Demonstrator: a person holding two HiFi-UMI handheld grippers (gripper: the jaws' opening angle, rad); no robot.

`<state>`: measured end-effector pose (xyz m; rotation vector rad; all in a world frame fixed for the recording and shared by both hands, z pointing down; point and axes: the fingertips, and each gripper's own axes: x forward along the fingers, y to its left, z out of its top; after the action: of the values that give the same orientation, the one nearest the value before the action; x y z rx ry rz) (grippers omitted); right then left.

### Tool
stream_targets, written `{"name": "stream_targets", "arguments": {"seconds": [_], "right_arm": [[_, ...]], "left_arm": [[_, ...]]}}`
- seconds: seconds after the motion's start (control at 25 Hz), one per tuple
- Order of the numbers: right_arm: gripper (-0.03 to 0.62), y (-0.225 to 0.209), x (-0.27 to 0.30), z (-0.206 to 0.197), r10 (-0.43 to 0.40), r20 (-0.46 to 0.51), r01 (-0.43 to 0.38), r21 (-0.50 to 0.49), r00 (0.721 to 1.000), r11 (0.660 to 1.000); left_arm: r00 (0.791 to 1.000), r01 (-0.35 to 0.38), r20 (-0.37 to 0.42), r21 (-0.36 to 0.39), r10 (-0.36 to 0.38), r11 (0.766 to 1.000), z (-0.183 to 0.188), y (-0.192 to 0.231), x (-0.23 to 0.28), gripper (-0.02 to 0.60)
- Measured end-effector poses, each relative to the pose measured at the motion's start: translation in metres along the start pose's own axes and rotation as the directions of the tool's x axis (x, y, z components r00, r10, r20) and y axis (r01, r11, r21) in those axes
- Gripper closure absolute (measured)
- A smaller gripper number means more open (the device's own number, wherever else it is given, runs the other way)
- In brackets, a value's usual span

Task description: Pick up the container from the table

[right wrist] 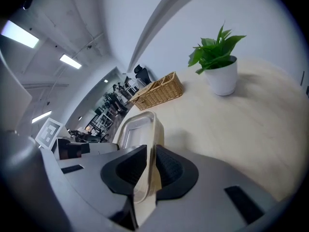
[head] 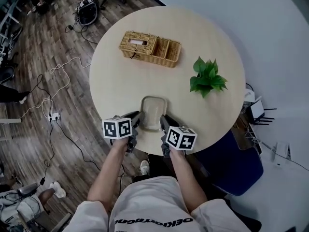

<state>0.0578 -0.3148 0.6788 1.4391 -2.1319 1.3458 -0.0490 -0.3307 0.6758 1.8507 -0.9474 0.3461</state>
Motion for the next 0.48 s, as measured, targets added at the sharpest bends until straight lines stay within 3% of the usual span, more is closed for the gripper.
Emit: {"name": "stream_targets", "arguments": {"seconds": [0.48], "right_arm": [[0.507,0.034,-0.065,0.013,0.01,0.088,0.002,-0.128,0.996,0.992]], "left_arm": [[0.99,0.0,0.137,0.113,-0.016,0.994,-0.002,-0.06,-0.057,0.503]]}}
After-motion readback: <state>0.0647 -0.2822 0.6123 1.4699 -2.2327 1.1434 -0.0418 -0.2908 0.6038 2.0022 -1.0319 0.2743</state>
